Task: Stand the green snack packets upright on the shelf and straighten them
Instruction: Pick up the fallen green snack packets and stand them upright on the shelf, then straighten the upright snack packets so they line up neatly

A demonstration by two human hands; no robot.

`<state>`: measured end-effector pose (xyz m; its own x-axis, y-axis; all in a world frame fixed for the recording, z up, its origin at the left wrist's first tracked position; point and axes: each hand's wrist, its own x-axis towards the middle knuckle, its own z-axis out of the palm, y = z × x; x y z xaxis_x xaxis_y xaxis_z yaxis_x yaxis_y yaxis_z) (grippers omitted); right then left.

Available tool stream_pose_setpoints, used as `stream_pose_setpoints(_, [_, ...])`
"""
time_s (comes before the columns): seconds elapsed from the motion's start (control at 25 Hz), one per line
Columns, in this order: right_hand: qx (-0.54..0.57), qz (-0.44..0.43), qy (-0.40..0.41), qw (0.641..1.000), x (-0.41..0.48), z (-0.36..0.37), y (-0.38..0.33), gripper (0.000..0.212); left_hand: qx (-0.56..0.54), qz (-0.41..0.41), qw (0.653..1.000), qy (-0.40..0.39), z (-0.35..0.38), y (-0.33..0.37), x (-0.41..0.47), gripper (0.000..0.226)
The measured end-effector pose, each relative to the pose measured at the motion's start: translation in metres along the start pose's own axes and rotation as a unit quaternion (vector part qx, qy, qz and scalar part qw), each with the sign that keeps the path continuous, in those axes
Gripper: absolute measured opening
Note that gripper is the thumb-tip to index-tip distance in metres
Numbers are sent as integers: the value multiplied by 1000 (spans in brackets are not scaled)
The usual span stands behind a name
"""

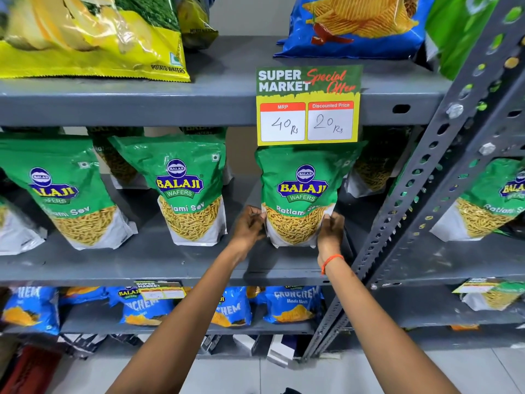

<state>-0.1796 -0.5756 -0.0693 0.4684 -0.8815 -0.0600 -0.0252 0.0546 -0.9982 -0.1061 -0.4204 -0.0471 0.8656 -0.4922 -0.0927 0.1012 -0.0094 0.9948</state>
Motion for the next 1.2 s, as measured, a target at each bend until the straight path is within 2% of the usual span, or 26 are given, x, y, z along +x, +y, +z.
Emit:
stream_pose_setpoints(0.16, [-5,4,-24,1000,-1,2,-5,13,3,3,1000,16,1,1,-2,22])
stream_pose_setpoints(0.36, [3,-12,-12,1000,-3,1,-2,22,12,2,999,31,5,-2,-6,19])
stream_pose_setpoints(0.52, [12,-6,-18,1000,-6,3,-1,7,27,8,999,41,5,-3,-11,19])
stream_pose_setpoints(0.64, [10,15,-34,999,-8,2,-1,5,28,9,999,43,5,-1,-12,17])
stream_pose_setpoints(0.72, [-1,13,-31,999,-16,2,-3,25,48,14,998,44,5,-1,-12,10])
stream_pose_setpoints(0.8, [-15,-38,-19,999,-31,6,-9,43,118,30,991,59,-1,-3,-12,14])
stream_pose_setpoints(0.88, [-23,-105,-3,994,-52,14,-16,51,185,71,978,66,-10,-2,-14,22])
stream_pose_setpoints(1.04, [-25,-249,17,968,-95,43,-32,52,203,164,964,50,-26,19,-26,24])
stream_pose_setpoints(1.2, [-53,-393,-9,918,-134,88,-43,50,216,287,927,103,-64,34,-48,22])
